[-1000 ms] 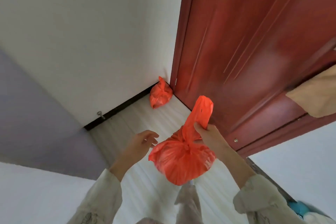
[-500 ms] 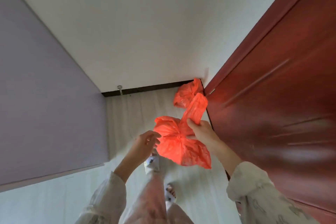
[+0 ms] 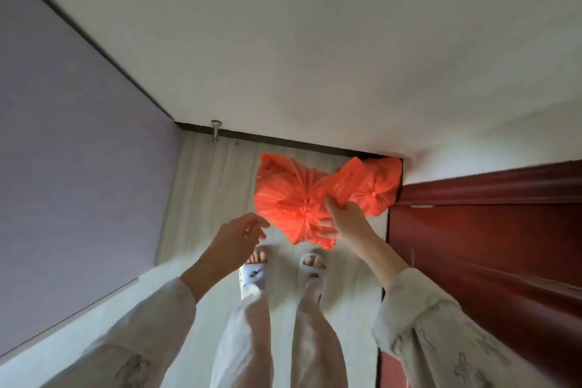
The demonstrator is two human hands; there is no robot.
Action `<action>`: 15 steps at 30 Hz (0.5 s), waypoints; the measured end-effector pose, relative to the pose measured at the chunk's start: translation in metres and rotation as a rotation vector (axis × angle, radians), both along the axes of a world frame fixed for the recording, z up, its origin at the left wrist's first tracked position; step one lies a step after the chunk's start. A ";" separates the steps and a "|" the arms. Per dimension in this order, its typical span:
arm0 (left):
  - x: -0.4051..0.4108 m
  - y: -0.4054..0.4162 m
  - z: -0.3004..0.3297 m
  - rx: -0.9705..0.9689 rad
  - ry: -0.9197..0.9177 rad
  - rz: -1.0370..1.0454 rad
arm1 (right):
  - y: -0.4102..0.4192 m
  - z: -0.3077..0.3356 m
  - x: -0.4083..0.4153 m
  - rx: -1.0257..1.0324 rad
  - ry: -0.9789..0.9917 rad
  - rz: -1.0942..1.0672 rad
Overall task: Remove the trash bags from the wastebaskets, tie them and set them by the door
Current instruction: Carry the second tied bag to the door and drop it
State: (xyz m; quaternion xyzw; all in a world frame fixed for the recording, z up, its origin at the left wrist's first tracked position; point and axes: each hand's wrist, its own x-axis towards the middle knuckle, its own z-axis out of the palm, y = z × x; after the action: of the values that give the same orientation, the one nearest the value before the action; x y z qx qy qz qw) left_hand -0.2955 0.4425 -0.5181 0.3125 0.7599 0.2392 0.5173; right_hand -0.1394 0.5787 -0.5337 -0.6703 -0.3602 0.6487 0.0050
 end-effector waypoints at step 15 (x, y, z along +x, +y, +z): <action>0.034 0.073 -0.220 -0.135 -0.005 0.171 | 0.142 -0.246 -0.042 0.000 -0.033 -0.031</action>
State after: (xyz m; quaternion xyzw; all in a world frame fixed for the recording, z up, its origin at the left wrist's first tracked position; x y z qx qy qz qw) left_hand -0.2613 0.5156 -0.7378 0.2102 0.7970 0.2316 0.5167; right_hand -0.1817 0.7205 -0.7795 -0.6866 -0.3499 0.6373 0.0093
